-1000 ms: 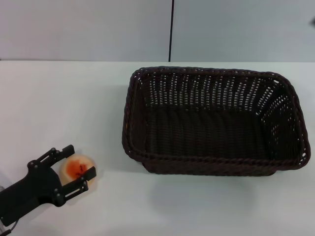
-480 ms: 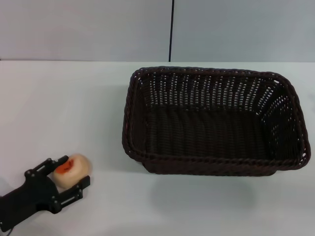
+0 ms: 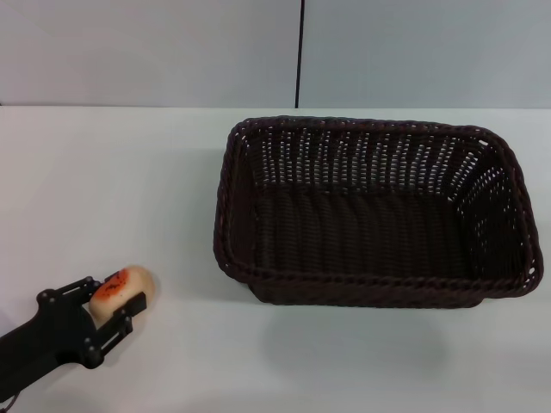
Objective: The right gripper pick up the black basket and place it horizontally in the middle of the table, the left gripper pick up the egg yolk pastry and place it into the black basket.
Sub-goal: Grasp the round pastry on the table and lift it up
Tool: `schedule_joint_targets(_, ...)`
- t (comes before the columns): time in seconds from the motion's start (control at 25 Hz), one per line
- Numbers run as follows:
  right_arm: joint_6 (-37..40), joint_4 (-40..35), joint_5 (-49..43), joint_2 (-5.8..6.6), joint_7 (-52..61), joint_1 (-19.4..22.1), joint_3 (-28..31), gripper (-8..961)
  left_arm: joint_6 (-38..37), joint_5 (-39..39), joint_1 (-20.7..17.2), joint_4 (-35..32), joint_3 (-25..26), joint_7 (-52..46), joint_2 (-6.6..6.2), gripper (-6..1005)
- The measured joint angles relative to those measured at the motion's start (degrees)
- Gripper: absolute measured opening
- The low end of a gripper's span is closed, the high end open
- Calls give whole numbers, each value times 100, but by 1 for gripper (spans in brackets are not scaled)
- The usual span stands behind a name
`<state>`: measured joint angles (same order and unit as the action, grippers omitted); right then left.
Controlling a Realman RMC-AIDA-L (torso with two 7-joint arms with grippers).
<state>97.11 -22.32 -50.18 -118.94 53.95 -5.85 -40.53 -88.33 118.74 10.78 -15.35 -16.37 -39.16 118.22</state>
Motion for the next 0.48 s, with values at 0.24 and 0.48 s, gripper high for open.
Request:
schedule_joint_targets(0.24,63,482,5,-10,-220,5,635,701,-127,-16,51,28,227,2,14,396)
schedule_joint_targets(0.48,230,1062,9,-12,-714,-39,1246,701,-996,-26,161,13,898,2,9,346)
